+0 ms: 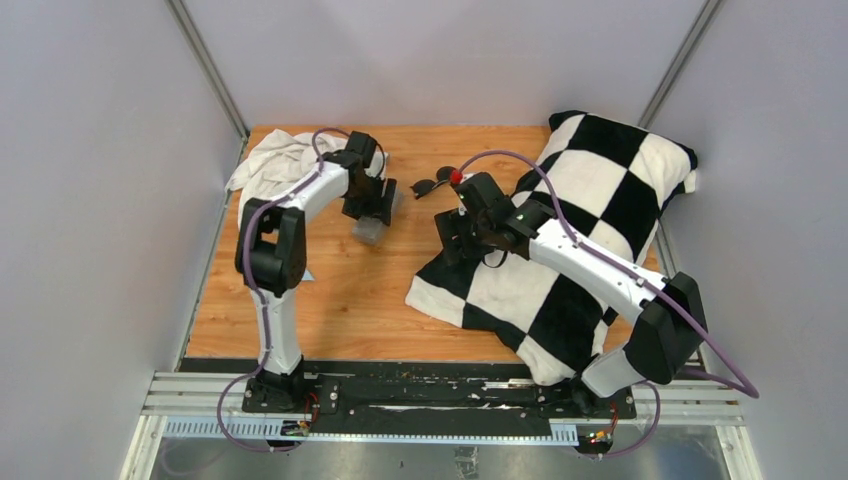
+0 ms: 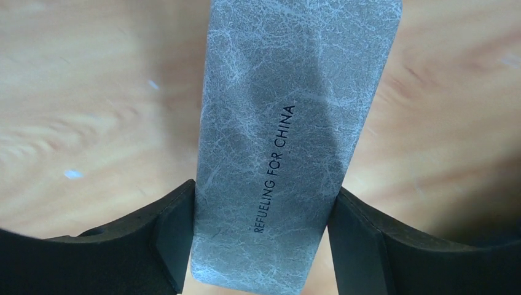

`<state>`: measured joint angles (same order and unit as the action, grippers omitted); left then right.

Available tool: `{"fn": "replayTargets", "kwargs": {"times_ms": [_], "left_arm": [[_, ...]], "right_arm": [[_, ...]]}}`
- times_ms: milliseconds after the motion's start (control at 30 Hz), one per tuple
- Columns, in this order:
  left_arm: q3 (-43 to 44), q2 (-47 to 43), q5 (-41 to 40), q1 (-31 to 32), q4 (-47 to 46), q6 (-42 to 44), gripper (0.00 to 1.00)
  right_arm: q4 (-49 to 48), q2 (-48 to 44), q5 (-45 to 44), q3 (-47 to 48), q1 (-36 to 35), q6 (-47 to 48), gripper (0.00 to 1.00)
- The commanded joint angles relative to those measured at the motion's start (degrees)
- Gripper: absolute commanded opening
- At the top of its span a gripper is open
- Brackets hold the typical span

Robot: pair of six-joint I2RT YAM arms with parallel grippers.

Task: Organize the sunglasses
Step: Pick up the sunglasses case from the center of the board, then open the sunglasses case.

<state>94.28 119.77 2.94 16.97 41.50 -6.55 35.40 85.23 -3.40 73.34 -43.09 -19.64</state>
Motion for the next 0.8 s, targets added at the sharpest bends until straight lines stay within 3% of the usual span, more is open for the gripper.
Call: {"fn": "replayTargets", "kwargs": {"times_ms": [0, 100, 167, 233, 300, 467, 600, 767], "left_arm": [[-5.44, -13.78, 23.15, -0.33, -3.45, -3.25, 0.36], [-11.95, -20.28, 34.93, -0.45, -8.31, -10.0, 0.36], [-19.84, -24.7, 41.0, -0.45, -21.19, -21.98, 0.35], [-28.73, -28.79, 46.53, -0.45, -40.1, -36.75, 0.32], [-33.45, -32.29, 47.24, -0.53, -50.38, -43.84, 0.3], [-35.28, -38.63, 48.08, -0.3, -50.71, -47.58, 0.16], [-37.38, -44.36, 46.62, -0.27, -50.94, -49.82, 0.13], [-37.5, -47.44, 46.82, -0.27, -50.97, -52.24, 0.09]], "right_arm": [[-5.23, -5.73, 8.22, -1.46, -0.72, 3.11, 0.89], [-14.34, -11.6, 13.41, -5.11, 1.7, 2.6, 0.89], [-21.41, -14.21, 25.22, -7.71, 7.79, -2.77, 0.89], [-30.33, -16.23, 32.97, -12.15, 12.93, -8.53, 0.89], [-38.73, -16.56, 37.41, -14.92, 16.45, -13.48, 0.89], [-56.22, -13.69, 46.68, -18.48, 19.42, -24.87, 0.9], [-74.7, -8.79, 51.72, -19.95, 20.05, -36.81, 0.92], [-91.12, -3.89, 52.06, -21.74, 19.95, -47.23, 0.92]]}}
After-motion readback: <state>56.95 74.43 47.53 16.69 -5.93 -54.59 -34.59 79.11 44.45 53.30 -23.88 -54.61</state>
